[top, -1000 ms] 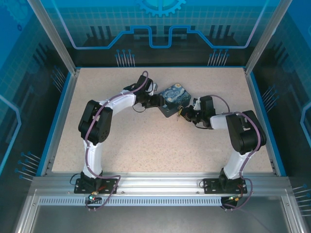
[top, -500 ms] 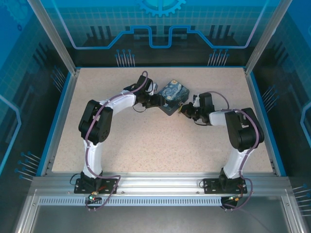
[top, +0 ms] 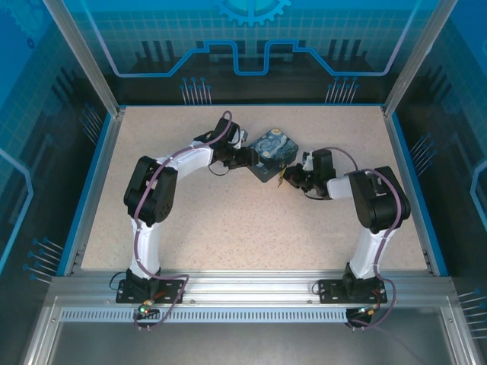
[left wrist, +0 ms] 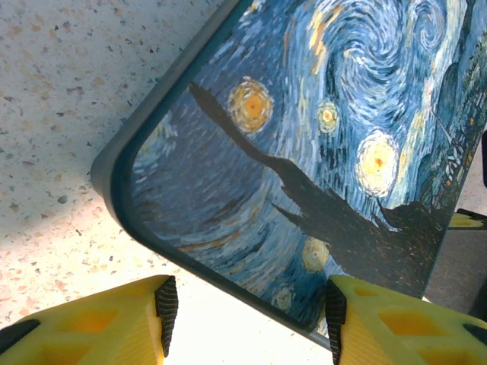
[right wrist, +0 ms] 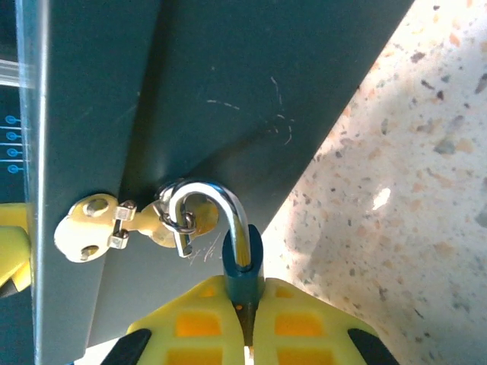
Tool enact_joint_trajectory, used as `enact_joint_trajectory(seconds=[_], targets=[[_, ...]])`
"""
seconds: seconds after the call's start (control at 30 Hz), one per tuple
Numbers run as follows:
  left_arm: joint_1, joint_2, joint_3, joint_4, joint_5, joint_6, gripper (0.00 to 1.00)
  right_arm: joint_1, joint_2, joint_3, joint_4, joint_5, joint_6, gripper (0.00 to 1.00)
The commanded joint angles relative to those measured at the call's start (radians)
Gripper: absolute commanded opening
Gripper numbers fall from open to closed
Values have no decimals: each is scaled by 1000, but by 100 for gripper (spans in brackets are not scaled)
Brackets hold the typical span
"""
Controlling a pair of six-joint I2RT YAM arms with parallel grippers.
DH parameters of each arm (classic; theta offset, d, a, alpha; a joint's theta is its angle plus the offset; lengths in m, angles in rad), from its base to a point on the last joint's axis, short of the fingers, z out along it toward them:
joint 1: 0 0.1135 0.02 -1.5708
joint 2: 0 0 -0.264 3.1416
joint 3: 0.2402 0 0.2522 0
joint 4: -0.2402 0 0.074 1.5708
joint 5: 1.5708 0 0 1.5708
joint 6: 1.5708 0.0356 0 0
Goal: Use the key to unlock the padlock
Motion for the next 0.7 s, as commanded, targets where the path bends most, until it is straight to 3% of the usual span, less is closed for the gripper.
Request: enact_joint_trajectory(seconds=[0.0, 0.53, 0.67], targets=[[13, 95, -37, -216, -86, 18, 53, -38, 35, -19, 143, 42, 85, 0], [14, 105, -25, -230, -93, 23, 52, -122, 73, 24, 181, 29, 138, 0], [14, 107, -29, -227, -92, 18, 52, -104, 123, 57, 214, 14, 234, 0]])
